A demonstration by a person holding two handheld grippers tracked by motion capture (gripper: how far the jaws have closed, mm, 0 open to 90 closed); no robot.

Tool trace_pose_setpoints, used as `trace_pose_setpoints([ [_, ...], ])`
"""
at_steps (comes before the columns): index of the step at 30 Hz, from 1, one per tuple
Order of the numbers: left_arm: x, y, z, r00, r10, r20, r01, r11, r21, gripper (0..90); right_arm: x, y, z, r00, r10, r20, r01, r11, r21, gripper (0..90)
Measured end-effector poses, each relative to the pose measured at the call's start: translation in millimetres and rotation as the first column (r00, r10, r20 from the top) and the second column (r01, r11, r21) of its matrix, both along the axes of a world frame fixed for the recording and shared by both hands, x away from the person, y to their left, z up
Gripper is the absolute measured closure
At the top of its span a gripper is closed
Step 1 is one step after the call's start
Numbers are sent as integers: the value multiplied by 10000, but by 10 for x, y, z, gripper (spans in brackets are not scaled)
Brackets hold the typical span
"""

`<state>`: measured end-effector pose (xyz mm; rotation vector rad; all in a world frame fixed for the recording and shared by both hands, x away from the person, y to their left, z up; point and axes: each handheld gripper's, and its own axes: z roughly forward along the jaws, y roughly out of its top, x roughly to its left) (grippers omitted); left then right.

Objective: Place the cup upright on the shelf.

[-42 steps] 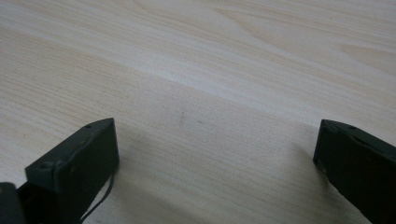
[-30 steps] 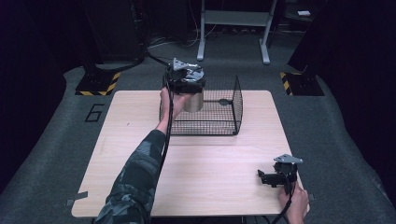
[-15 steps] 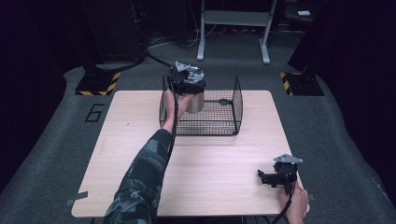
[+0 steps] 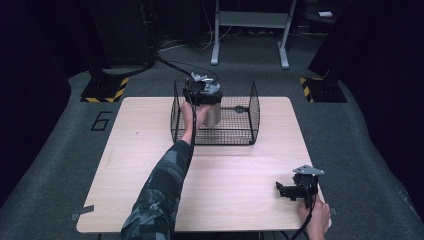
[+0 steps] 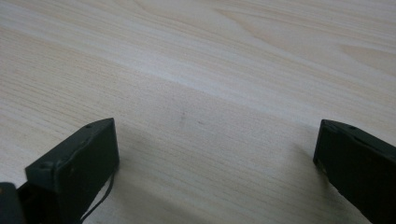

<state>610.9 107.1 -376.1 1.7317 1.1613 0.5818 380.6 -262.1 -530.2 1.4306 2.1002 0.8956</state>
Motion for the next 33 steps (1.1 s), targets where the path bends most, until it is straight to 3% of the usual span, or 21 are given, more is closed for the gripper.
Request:
trace_pose_setpoints([
  [14, 111, -129, -217, 9988, 72, -475, -48, 9987, 499, 36, -4, 3, 0, 10000, -13, -37, 13, 10000, 20, 0],
  [19, 149, -153, -251, 9982, 83, -591, -39, 9972, 743, 36, -4, 5, 0, 10000, -48, -37, 48, 10000, 39, 0],
  [33, 196, -217, -322, 9962, 110, -860, -30, 9957, 923, 37, -1, -4, 2, 10000, 67, -33, -67, 10000, -2, 0],
])
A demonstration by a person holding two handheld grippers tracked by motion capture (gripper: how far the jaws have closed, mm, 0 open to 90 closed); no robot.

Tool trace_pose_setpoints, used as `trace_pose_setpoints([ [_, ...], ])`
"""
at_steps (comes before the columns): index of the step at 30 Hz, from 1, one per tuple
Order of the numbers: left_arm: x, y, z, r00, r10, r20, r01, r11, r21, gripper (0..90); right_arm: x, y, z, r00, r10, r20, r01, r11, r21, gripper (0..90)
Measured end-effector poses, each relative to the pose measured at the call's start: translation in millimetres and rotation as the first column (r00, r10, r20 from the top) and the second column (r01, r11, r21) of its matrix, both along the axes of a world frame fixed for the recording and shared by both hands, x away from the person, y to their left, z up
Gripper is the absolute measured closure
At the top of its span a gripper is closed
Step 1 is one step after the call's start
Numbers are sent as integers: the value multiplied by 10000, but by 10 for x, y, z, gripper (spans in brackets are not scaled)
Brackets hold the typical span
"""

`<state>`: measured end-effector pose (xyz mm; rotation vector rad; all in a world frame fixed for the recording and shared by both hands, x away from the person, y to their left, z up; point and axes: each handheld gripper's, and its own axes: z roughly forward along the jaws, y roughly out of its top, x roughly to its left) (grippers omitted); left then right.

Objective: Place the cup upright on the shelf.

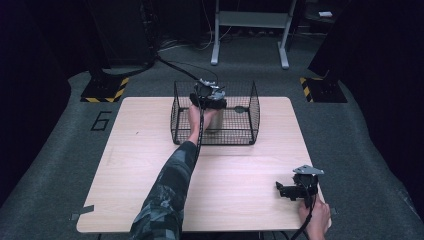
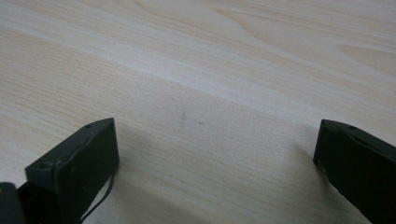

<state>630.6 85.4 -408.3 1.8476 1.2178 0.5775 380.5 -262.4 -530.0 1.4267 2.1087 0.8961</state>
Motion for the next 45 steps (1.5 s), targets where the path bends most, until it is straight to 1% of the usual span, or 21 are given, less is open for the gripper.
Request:
trace_pose_setpoints([
  [2, 1, -4, -3, 10000, 18, -24, -18, 10000, -34, 37, 0, 0, 0, 10000, 1, 1, -1, 10000, 0, 0],
  [5, -1, -13, -36, 9996, -26, -279, 30, 9999, 126, 36, 0, 0, 0, 10000, 2, 4, -2, 10000, -5, 0],
  [6, -10, -27, -47, 9999, 44, -137, -45, 10000, -20, 37, 1, -1, -1, 10000, 6, 20, -6, 10000, -10, 0],
  [9, -25, -41, -48, 9999, 9, -163, -7, 10000, 95, 37, 0, 0, 0, 10000, 0, 4, 0, 10000, -2, 0],
  [11, -46, -60, -57, 9999, -60, -112, 62, 9998, 202, 36, -1, 1, 0, 10000, -8, 2, 8, 10000, 2, 0],
  [12, -75, -65, -60, 9997, -187, -159, 194, 9988, 456, 36, -1, 0, 0, 10000, -5, 4, 5, 10000, -1, 0],
  [14, -95, -51, -59, 9994, -262, -210, 273, 9981, 561, 36, -1, 0, 0, 10000, -5, 0, 5, 10000, -1, 0],
  [16, -109, -39, -54, 9985, -390, -391, 417, 9966, 704, 36, -1, 0, -1, 10000, -1, 9, 1, 10000, 5, 0],
  [19, -106, -30, -33, 9975, -475, -514, 520, 9947, 886, 37, 0, 2, -4, 10000, -20, 57, 19, 10000, 11, 0],
  [20, -106, -31, -36, 9978, -479, -468, 518, 9950, 853, 37, -2, 1, 1, 10000, -1, -16, 1, 10000, -5, 0],
  [25, -115, -70, -39, 9982, -416, -435, 458, 9938, 1013, 37, -1, 0, -2, 10000, 10, 49, -10, 10000, 28, 0],
  [28, -105, -47, -34, 9978, -476, -469, 520, 9937, 988, 37, -1, -1, -2, 10000, 15, 46, -15, 10000, 18, 0],
  [29, -106, -47, -35, 9978, -463, -477, 503, 9948, 881, 36, -1, 0, -2, 10000, 8, 37, -8, 10000, 20, 0],
  [30, -100, -37, -30, 9974, -552, -454, 596, 9929, 1025, 36, -1, 0, -3, 10000, 3, 52, -3, 10000, 23, 0],
  [31, -104, -35, -27, 9973, -567, -465, 612, 9928, 1028, 36, -1, -1, -2, 10000, 13, 48, -13, 10000, 29, 0],
  [36, -120, -59, -24, 9984, -379, -417, 412, 9959, 804, 31, 0, -3, -2, 10000, 36, 60, -36, 10000, 10, 0],
  [39, -142, -44, 6, 9968, -509, -609, 560, 9948, 846, 13, -2, 0, -2, 10000, 9, 53, -9, 10000, 29, 0],
  [40, -163, -26, 31, 9956, -598, -726, 675, 9919, 1076, 7, -2, 0, -2, 10000, 13, 51, -13, 10000, 27, 0],
  [41, -163, -26, 31, 9956, -598, -726, 675, 9919, 1076, 1, -2, 0, -2, 10000, 13, 51, -13, 10000, 27, 0],
  [43, -236, 19, 79, 9951, -691, -708, 770, 9904, 1152, 0, -6, 5, -2, 10000, -41, 21, 41, 10000, 58, 0],
  [45, -307, 74, 152, 9944, -908, -542, 966, 9886, 1155, 0, -5, 1, -2, 10000, -5, 26, 5, 10000, 22, 0],
])
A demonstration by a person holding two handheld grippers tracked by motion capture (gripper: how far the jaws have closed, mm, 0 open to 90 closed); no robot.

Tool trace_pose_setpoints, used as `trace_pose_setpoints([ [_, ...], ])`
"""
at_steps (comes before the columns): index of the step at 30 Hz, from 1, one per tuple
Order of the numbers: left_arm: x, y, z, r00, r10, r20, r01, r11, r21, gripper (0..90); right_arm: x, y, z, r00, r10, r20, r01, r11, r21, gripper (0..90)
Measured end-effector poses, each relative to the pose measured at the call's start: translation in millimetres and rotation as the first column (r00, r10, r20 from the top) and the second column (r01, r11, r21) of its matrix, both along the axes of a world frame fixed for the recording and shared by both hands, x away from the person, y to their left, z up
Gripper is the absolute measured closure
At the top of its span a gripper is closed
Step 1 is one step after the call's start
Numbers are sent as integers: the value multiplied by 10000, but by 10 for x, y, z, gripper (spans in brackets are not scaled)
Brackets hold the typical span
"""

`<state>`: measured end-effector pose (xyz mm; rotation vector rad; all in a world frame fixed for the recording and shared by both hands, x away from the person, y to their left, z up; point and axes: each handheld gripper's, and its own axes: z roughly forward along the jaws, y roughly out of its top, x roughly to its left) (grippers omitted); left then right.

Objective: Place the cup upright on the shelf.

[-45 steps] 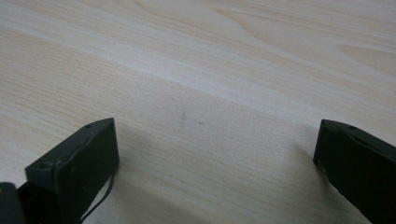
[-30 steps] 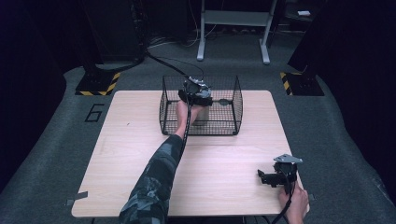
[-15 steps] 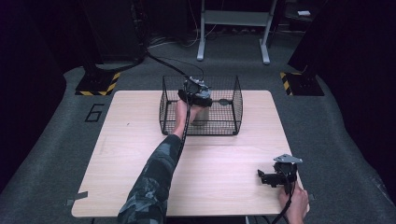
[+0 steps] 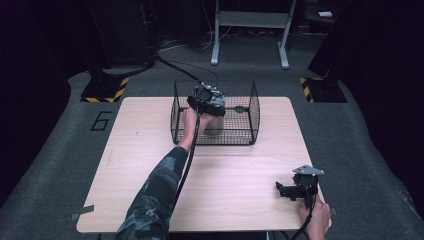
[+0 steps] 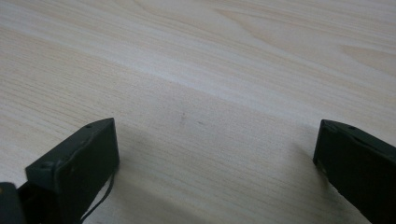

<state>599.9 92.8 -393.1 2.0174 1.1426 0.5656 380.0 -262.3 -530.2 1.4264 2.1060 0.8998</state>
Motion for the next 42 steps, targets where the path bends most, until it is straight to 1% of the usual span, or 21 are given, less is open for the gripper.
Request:
trace_pose_setpoints([
  [2, -49, 37, 61, 9999, -125, 32, 125, 9999, -118, 0, 0, 0, 0, 10000, -2, 1, 2, 10000, 2, 0],
  [3, -78, 65, 107, 9996, -287, 7, 287, 9996, -10, 0, 1, -1, -1, 10000, 17, 14, -17, 10000, -16, 0],
  [4, -78, 65, 107, 9996, -287, 7, 287, 9996, -10, 0, 1, -1, -1, 10000, 17, 14, -17, 10000, -16, 0],
  [6, -161, 117, 179, 9987, -509, 69, 511, 9985, -171, 0, 1, -2, -1, 10000, 19, 17, -19, 10000, -19, 0],
  [8, -266, 154, 236, 9977, -657, 194, 658, 9978, -50, 1, 1, -1, -1, 10000, 15, 17, -15, 10000, -15, 0],
  [9, -305, 175, 252, 9970, -737, 228, 742, 9970, -227, 1, 1, -2, -1, 10000, 19, 14, -19, 10000, -17, 0],
  [11, -394, 229, 296, 9951, -938, 299, 946, 9951, -287, 1, 1, -1, -1, 10000, 16, 16, -16, 10000, -16, 0],
  [12, -424, 244, 307, 9949, -933, 391, 949, 9947, -405, 2, 2, -2, -1, 10000, 24, 33, -23, 10000, -24, 0],
  [15, -545, 325, 362, 9918, -1155, 556, 1181, 9919, -467, 1, 2, -2, -1, 10000, 26, 32, -26, 10000, -25, 0],
  [16, -545, 325, 362, 9918, -1155, 556, 1181, 9919, -467, 1, 2, -3, -2, 10000, 27, 34, -27, 10000, -28, 0],
  [17, -628, 389, 396, 9899, -1281, 609, 1314, 9899, -536, 1, 1, -2, -1, 10000, 17, 18, -17, 10000, -19, 0],
  [23, -898, 596, 456, 9844, -1579, 775, 1618, 9857, -468, 1, 2, -2, -1, 10000, 24, 32, -24, 10000, -26, 0],
  [27, -1070, 734, 438, 9830, -1660, 780, 1693, 9848, -378, 1, 0, -1, -1, 10000, 16, 14, -16, 10000, -16, 0],
  [30, -1247, 904, 403, 9827, -1690, 752, 1703, 9853, -106, 1, 1, -1, -1, 10000, 14, 14, -13, 10000, -16, 0],
  [34, -1425, 1107, 322, 9854, -1541, 721, 1559, 9876, -197, 1, 1, -1, -1, 10000, 16, 15, -16, 10000, -17, 0],
  [35, -1425, 1107, 322, 9854, -1541, 721, 1559, 9876, -197, 1, 0, -1, -1, 10000, 13, 12, -13, 10000, -17, 0],
  [36, -1499, 1215, 268, 9869, -1475, 646, 1488, 9888, -152, 1, 1, -1, -1, 10000, 16, 14, -16, 10000, -18, 0],
  [37, -1499, 1215, 268, 9869, -1475, 646, 1488, 9888, -152, 1, 1, -1, -1, 10000, 16, 14, -16, 10000, -18, 0],
  [38, -1573, 1325, 189, 9892, -1374, 511, 1382, 9903, -128, 1, 1, -1, -1, 10000, 13, 15, -13, 10000, -16, 0],
  [40, -1625, 1399, 116, 9913, -1242, 440, 1250, 9920, -166, 1, 0, 0, -1, 10000, 11, 12, -11, 10000, -14, 0],
  [42, -1682, 1490, 38, 9922, -1232, 183, 1235, 9922, -154, 1, 0, 0, -1, 10000, 12, 15, -12, 10000, -16, 0],
])
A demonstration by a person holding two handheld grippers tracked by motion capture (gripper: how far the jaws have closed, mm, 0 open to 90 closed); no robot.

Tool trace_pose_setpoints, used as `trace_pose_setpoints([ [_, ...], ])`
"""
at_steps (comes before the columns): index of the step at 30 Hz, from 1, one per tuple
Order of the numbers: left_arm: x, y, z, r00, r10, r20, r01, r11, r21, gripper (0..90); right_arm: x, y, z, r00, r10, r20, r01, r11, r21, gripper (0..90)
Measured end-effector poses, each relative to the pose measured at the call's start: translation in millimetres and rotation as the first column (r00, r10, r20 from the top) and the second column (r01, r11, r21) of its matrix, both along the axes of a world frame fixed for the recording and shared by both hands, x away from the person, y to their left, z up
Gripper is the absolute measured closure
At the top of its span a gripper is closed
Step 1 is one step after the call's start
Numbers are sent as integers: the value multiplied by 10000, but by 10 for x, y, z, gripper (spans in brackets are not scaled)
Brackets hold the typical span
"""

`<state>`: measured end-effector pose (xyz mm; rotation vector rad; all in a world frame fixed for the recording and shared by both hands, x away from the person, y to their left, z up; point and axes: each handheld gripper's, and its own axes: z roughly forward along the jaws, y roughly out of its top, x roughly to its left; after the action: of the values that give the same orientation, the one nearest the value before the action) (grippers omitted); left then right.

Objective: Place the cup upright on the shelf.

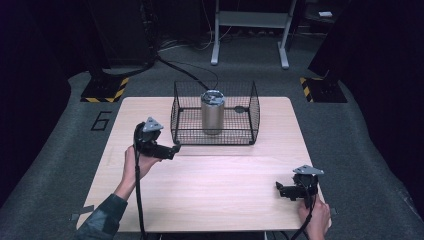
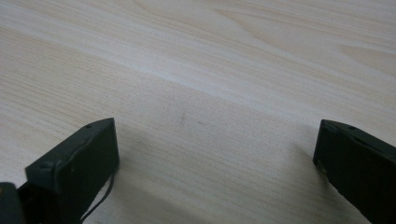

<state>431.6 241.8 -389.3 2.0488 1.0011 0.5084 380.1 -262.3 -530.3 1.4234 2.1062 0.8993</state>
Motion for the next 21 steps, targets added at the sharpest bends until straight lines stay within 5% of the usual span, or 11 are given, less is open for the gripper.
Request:
trace_pose_setpoints([
  [8, -209, 315, -441, 9962, 645, -577, -649, 9979, -52, 1, 0, 0, 0, 10000, 1, -1, -1, 10000, -1, 0],
  [17, -348, 678, -1069, 9711, 1700, -1673, -1680, 9854, 260, 0, 0, 0, 0, 10000, -1, -4, 1, 10000, -1, 0],
  [21, -410, 756, -1256, 9631, 2200, -1550, -2166, 9755, 387, 0, 0, 0, 0, 10000, 2, -4, -2, 10000, -1, 0],
])
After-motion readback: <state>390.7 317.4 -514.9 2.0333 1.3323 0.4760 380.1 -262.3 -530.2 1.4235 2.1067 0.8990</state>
